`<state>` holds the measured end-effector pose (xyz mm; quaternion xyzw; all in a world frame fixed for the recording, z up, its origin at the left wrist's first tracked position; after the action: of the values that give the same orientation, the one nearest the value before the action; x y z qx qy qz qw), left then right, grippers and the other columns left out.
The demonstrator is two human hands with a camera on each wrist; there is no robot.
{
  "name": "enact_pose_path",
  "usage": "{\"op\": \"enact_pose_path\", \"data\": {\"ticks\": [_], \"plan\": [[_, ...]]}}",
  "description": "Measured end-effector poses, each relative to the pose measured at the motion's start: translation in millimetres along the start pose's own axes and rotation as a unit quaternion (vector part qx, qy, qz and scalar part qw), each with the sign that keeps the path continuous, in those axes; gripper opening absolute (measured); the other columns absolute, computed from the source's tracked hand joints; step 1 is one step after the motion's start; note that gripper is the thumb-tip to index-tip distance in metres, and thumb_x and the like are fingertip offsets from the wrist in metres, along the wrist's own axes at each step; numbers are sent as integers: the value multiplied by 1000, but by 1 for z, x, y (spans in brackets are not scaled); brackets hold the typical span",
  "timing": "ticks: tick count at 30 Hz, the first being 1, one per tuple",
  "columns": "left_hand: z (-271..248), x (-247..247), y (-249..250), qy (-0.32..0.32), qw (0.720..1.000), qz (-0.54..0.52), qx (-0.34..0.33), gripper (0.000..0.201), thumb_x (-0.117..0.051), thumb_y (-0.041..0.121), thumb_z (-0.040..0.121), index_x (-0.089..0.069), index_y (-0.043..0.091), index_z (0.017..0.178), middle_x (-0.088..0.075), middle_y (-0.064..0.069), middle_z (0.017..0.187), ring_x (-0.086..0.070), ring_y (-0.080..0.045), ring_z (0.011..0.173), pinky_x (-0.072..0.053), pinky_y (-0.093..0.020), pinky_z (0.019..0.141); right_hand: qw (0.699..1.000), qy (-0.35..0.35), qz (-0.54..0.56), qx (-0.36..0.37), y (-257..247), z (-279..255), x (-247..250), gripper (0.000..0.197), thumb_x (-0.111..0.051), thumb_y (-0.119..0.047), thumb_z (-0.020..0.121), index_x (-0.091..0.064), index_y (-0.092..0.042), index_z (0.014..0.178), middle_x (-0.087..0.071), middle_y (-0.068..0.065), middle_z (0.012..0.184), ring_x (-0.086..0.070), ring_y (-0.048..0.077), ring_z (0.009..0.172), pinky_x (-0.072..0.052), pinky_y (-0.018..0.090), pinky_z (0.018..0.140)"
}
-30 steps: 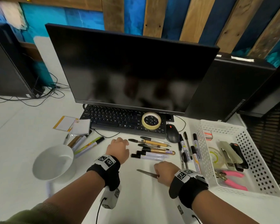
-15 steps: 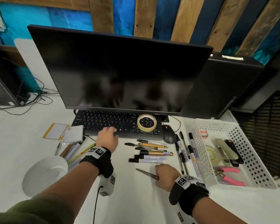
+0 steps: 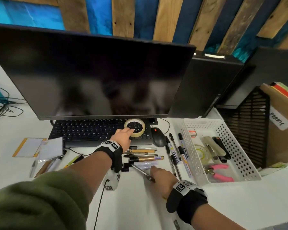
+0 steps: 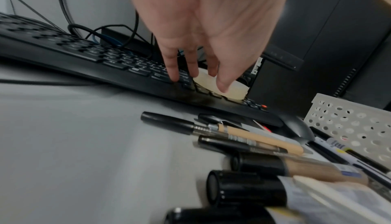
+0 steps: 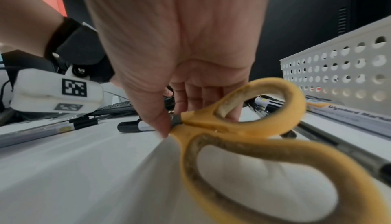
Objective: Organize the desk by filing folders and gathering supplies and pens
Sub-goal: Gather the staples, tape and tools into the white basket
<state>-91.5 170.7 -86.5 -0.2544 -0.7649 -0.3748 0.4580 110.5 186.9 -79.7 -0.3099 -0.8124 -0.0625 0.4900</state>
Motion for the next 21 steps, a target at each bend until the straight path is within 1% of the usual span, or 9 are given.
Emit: {"op": "enact_pose_path", "data": {"ticks": [2, 4, 7, 9, 11, 13, 16, 19, 21], "plan": [[3, 1, 1, 4, 1000, 24, 11, 45, -42, 13, 95, -38, 20, 140, -33, -1, 143, -32, -29, 126, -39, -42, 105, 999, 4, 3, -33, 6, 1, 2, 22, -41, -14, 92, -43, -13, 114, -58, 12, 120, -58, 29, 105, -38, 32, 75], [5, 2, 0, 3, 999, 40, 25, 36, -43, 8, 91, -52, 19, 124, -39, -2, 132, -37, -29, 115, -43, -41, 100, 999, 16, 16, -45, 12, 4, 5, 27, -45, -16, 92, -46, -14, 119, -59, 11, 119, -58, 29, 107, -39, 31, 74], [7, 4, 0, 9, 999, 43, 33, 28, -44, 8, 89, -56, 17, 112, -43, -3, 125, -41, -30, 110, -43, -40, 97, 995, 45, 79, -36, 19, 3, 17, 25, -50, -22, 89, -52, -17, 113, -64, 10, 109, -60, 24, 91, -39, 24, 61], [6, 6, 5, 15, 999, 36, 29, 28, -43, 8, 90, -56, 17, 114, -43, -3, 126, -41, -30, 111, -42, -39, 97, 991, 67, 112, -37, 25, 1, 27, 24, -53, -23, 87, -54, -18, 110, -66, 9, 105, -57, 21, 82, -35, 22, 52], [4, 10, 16, 27, 999, 17, 22, 31, -41, 8, 92, -54, 18, 118, -43, -3, 129, -39, -30, 112, -42, -39, 97, 984, 97, 147, -40, 33, -2, 37, 22, -56, -23, 85, -56, -18, 106, -68, 8, 102, -61, 22, 86, -35, 21, 51], [1, 14, 30, 43, 999, -7, 14, 33, -40, 8, 94, -53, 19, 123, -43, -3, 131, -38, -29, 114, -41, -38, 99, 976, 130, 170, -49, 43, -7, 48, 21, -59, -24, 83, -58, -18, 103, -68, 7, 98, -63, 23, 90, -37, 22, 55], [-8, 20, 62, 72, 997, 6, -29, 35, -38, 9, 97, -50, 14, 129, -45, -3, 135, -39, -27, 119, -32, -32, 103, 966, 157, 199, -57, 62, -18, 61, 19, -65, -23, 78, -56, -20, 95, -61, 3, 85, -58, 20, 80, -43, 27, 66], [-16, 21, 94, 95, 993, -16, -67, 34, -39, 13, 98, -50, 14, 130, -46, 0, 136, -40, -26, 121, -31, -32, 104, 963, 158, 213, -56, 83, -32, 72, 30, -68, -18, 74, -56, -13, 101, -59, 1, 84, -54, 17, 77, -40, 25, 59], [-17, 20, 112, 106, 990, -47, -76, 33, -42, 13, 96, -52, 18, 126, -50, -2, 132, -42, -27, 117, -33, -32, 102, 960, 160, 222, -59, 100, -42, 80, 35, -67, -15, 74, -56, -12, 107, -61, 5, 88, -55, 18, 78, -39, 24, 61]]}}
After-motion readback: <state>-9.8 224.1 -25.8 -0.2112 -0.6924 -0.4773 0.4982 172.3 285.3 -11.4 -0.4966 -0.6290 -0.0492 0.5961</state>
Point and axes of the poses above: each hand's wrist, its own z-axis towards the middle knuckle, its own x-axis out of the back of the hand, y = z × x, the point moved 7 cm from there along z, towards the middle knuckle
